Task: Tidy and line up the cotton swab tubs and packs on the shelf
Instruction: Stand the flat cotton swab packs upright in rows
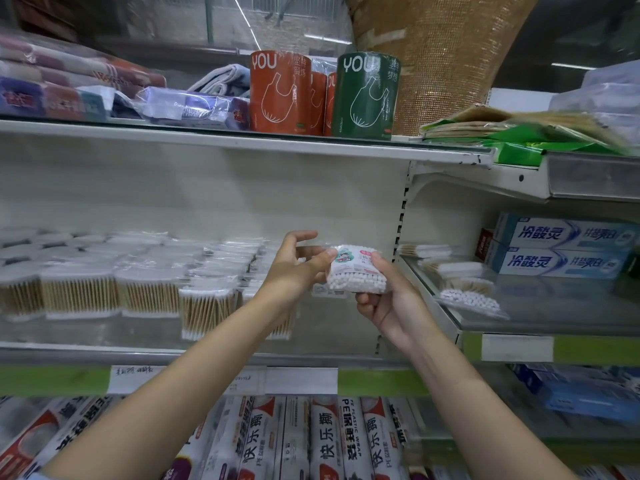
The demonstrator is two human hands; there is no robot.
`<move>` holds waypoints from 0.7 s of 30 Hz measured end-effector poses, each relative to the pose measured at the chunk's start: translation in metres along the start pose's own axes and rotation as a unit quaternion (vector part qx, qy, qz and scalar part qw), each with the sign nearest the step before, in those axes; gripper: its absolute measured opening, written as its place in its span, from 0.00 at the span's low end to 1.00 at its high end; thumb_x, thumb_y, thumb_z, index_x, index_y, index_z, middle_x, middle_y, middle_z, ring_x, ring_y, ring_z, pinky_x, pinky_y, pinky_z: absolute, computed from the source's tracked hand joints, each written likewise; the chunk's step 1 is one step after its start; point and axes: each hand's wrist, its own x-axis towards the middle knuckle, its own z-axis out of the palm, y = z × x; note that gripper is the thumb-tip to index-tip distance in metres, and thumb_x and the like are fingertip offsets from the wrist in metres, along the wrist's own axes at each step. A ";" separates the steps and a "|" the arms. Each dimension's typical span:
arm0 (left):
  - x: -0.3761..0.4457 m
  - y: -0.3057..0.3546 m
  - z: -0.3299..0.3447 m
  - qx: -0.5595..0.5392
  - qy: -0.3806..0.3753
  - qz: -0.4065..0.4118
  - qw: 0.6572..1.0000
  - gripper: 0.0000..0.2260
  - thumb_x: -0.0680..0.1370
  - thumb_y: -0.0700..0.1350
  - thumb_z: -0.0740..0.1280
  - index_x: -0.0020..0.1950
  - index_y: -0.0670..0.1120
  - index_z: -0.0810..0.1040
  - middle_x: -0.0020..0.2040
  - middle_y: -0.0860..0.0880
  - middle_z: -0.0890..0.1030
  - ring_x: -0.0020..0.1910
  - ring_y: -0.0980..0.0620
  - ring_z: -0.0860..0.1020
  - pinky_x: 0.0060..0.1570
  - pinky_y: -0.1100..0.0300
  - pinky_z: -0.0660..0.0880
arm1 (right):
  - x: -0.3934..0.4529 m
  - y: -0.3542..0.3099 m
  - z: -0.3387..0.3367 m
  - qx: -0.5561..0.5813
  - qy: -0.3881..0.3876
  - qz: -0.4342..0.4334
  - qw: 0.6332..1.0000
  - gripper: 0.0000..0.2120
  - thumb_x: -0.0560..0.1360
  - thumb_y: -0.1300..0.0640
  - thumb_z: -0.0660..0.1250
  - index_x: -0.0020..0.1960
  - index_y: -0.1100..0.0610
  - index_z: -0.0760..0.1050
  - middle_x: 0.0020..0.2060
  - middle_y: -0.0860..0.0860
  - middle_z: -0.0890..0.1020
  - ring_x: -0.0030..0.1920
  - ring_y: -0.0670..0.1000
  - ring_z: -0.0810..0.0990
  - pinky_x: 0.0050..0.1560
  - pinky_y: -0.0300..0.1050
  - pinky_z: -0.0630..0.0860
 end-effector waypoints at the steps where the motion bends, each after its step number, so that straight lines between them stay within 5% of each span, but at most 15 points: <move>1: 0.000 -0.001 0.000 0.019 0.006 0.010 1.000 0.14 0.75 0.41 0.69 0.60 0.46 0.71 0.51 0.47 0.76 0.40 0.58 0.78 0.33 0.70 0.75 | 0.000 0.000 0.001 -0.008 0.006 -0.004 1.000 0.09 0.76 0.53 0.63 0.48 0.58 0.76 0.31 0.52 0.80 0.24 0.46 0.75 0.24 0.35 0.72; 5: 0.004 -0.001 -0.001 0.161 0.044 0.095 0.981 0.07 0.74 0.38 0.70 0.41 0.51 0.79 0.51 0.45 0.77 0.41 0.59 0.75 0.38 0.75 0.72 | 0.003 0.001 0.000 -0.066 0.023 -0.043 0.997 0.03 0.75 0.55 0.65 0.45 0.55 0.73 0.34 0.48 0.82 0.35 0.45 0.79 0.36 0.38 0.74; 8: -0.005 0.006 0.002 0.145 -0.034 0.090 0.985 0.03 0.74 0.41 0.70 0.46 0.45 0.82 0.43 0.49 0.82 0.39 0.62 0.78 0.43 0.68 0.75 | 0.001 0.002 -0.001 -0.121 0.002 -0.103 0.987 0.07 0.71 0.52 0.67 0.42 0.55 0.72 0.37 0.47 0.81 0.39 0.47 0.79 0.42 0.39 0.74; 10: -0.008 0.008 0.004 0.147 -0.068 0.078 0.984 0.10 0.74 0.47 0.70 0.53 0.43 0.81 0.46 0.50 0.83 0.43 0.60 0.79 0.45 0.66 0.76 | -0.001 0.002 -0.001 -0.196 -0.007 -0.154 0.968 0.08 0.73 0.48 0.66 0.44 0.52 0.76 0.41 0.45 0.82 0.46 0.46 0.79 0.48 0.39 0.73; 13: -0.006 0.007 0.001 0.102 -0.063 0.074 0.990 0.07 0.78 0.43 0.65 0.50 0.42 0.80 0.40 0.49 0.81 0.38 0.61 0.78 0.39 0.69 0.73 | -0.001 0.002 -0.002 -0.263 0.010 -0.193 0.945 0.09 0.77 0.48 0.61 0.49 0.46 0.80 0.55 0.47 0.80 0.57 0.44 0.77 0.57 0.42 0.71; 17: -0.004 0.007 -0.005 -0.020 -0.053 -0.016 0.998 0.09 0.80 0.39 0.60 0.46 0.42 0.79 0.39 0.47 0.81 0.37 0.52 0.78 0.36 0.64 0.75 | -0.002 -0.002 -0.002 -0.237 0.043 -0.191 0.952 0.09 0.77 0.60 0.63 0.52 0.49 0.79 0.55 0.49 0.80 0.54 0.43 0.78 0.53 0.38 0.73; 21: -0.006 0.010 -0.004 -0.091 -0.066 -0.050 0.992 0.09 0.80 0.37 0.58 0.55 0.36 0.76 0.43 0.43 0.81 0.34 0.55 0.81 0.33 0.65 0.78 | -0.004 0.000 0.002 -0.159 0.023 -0.165 0.973 0.10 0.76 0.63 0.64 0.53 0.53 0.78 0.44 0.50 0.84 0.43 0.45 0.81 0.43 0.36 0.76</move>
